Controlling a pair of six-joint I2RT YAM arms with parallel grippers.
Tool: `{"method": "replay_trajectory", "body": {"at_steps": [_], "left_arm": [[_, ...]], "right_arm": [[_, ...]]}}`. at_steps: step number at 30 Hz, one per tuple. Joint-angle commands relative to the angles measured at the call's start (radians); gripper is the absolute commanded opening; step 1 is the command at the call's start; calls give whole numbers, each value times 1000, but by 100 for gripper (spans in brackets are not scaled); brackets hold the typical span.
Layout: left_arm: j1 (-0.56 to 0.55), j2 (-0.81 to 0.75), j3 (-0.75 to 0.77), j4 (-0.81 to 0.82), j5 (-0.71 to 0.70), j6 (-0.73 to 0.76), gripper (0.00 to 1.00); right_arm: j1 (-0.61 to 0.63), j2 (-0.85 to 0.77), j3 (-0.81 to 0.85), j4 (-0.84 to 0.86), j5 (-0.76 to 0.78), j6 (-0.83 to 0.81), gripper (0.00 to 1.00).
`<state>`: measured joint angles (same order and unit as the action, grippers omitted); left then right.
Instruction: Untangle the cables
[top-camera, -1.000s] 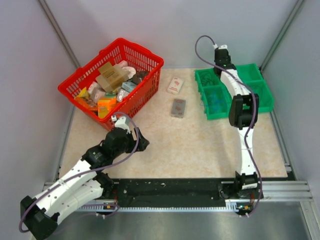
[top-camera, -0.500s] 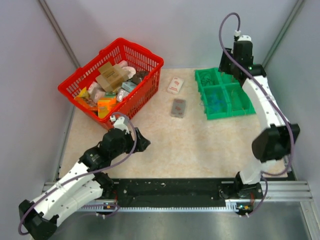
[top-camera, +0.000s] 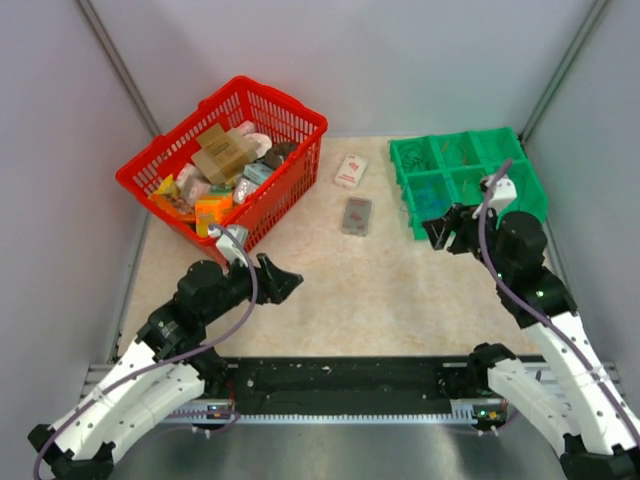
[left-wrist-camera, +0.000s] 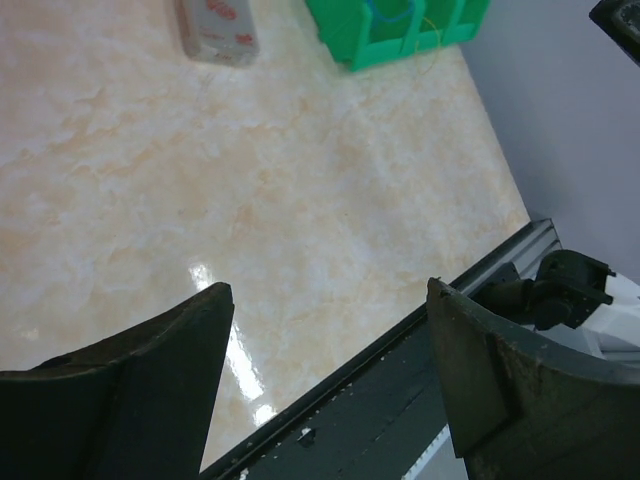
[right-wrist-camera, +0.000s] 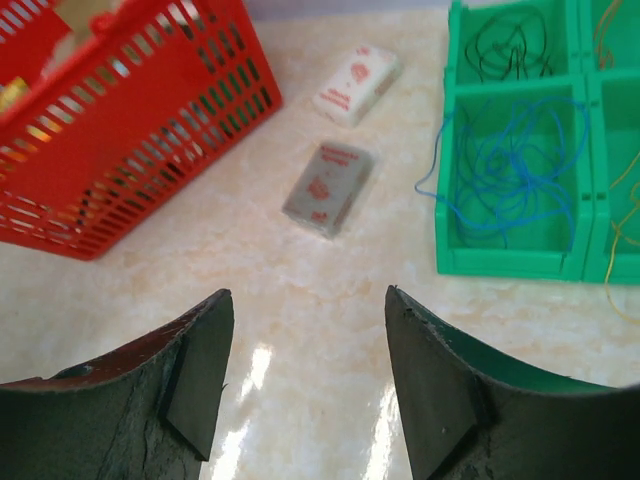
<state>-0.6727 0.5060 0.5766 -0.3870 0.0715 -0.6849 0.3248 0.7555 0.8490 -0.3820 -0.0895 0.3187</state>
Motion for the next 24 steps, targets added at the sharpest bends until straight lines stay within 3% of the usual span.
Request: {"method": "replay_trajectory", "body": {"at_steps": [1,10,11,19,24], "left_arm": [[2,34,182,116,79,119,82],[1,54,440,119,77,257,84],[1,48,450,120,79,262,84],[-1,-11,405,135,45,252,85],[1,2,393,158,65,229,85]], "right_arm": [[-1,-151,30,88,-7,7,62],[-3,-197,122,77,20,-15,70],[-1,-199,127,77,27,-17,75],[-1,-246,78,97,86,-20,91],[-3,-268,62,101,86,-17,93]]}}
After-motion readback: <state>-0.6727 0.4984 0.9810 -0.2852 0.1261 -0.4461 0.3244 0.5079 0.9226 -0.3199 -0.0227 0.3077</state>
